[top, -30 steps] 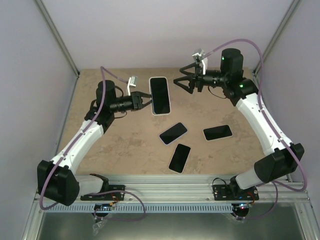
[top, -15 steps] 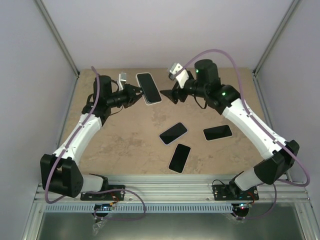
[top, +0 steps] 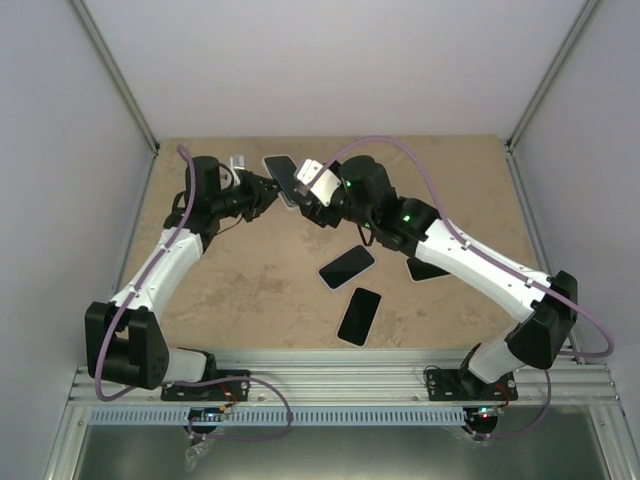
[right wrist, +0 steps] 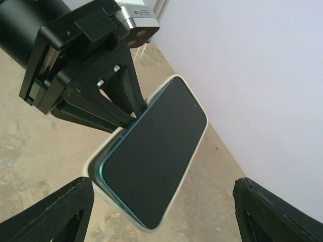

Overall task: Take the phone out of the phone case
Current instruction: Remove the phone case from the phone.

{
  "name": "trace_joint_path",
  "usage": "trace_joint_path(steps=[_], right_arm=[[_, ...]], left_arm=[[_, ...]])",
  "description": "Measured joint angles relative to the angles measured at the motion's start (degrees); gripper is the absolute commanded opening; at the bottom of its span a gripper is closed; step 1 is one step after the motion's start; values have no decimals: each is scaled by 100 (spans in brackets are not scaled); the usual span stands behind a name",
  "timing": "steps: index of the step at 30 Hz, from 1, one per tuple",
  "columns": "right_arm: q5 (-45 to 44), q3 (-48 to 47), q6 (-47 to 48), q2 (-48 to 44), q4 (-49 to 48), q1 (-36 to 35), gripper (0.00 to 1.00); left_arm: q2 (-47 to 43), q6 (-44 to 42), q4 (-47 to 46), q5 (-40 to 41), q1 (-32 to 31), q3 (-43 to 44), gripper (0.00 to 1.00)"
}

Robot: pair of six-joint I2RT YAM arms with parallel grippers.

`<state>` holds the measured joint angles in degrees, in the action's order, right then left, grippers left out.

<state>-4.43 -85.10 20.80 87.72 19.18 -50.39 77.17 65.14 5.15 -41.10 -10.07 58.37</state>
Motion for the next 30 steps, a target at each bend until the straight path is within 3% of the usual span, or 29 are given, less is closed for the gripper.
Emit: trace_joint_path(steps=[22, 30], right_arm=[[-1235, 756, 739, 365, -1086, -649, 55], [-1550, 975, 1091, 387, -1609, -715, 55]], left_arm=[[-11, 435, -428, -142, 2, -262, 0], [-9, 529, -603, -116, 37, -308, 0]])
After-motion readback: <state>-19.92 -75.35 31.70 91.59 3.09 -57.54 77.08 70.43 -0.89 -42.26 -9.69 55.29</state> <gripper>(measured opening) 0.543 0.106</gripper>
